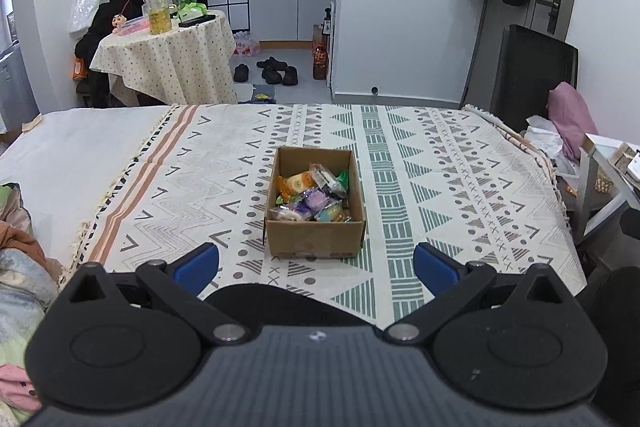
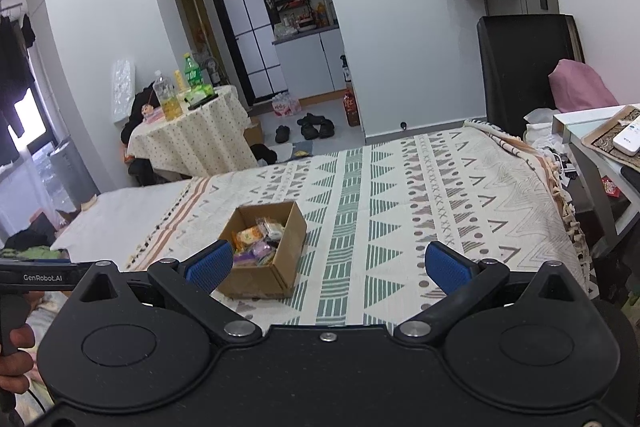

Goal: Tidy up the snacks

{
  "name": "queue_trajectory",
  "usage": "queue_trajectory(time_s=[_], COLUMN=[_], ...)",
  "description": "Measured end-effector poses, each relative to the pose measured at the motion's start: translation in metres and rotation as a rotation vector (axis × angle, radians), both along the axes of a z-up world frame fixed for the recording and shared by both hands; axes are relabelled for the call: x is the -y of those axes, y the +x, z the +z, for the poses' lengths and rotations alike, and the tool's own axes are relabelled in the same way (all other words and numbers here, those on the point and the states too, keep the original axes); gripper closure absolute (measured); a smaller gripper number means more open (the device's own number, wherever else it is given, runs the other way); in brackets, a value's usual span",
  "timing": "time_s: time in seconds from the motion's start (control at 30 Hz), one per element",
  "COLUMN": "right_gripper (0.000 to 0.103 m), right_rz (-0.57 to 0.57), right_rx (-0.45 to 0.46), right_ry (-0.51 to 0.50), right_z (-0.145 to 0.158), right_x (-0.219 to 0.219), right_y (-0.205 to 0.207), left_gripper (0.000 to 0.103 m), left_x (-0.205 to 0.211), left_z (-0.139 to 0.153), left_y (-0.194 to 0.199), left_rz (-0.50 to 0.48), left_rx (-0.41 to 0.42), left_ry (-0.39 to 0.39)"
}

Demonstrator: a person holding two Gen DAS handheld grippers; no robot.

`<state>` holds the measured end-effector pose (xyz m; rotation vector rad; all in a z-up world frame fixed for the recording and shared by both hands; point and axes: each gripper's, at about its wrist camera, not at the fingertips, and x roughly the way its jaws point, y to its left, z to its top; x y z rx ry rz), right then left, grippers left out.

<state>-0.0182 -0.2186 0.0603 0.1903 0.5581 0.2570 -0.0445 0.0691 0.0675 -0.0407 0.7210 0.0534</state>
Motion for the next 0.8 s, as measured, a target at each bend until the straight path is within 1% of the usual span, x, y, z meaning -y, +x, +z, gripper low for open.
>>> queue_trajectory(time_s=[0.3, 0.8], right_gripper=[0.000, 0.000], right_rz=[0.038, 0.058], right_rx=[-0.029, -0.042], right_ry=[-0.009, -0.015], right_z=[-0.008, -0.012], right_x=[-0.015, -0.020], right_y=[0.001, -0.002], left_gripper=[0.000, 0.000], left_x=[-0.006, 0.000], left_z=[-0.008, -0.012], left_y=[-0.002, -0.003], left_rz=[0.028, 0.012], left_rx=[-0.019, -0.028], left_ry=[-0.005, -0.018])
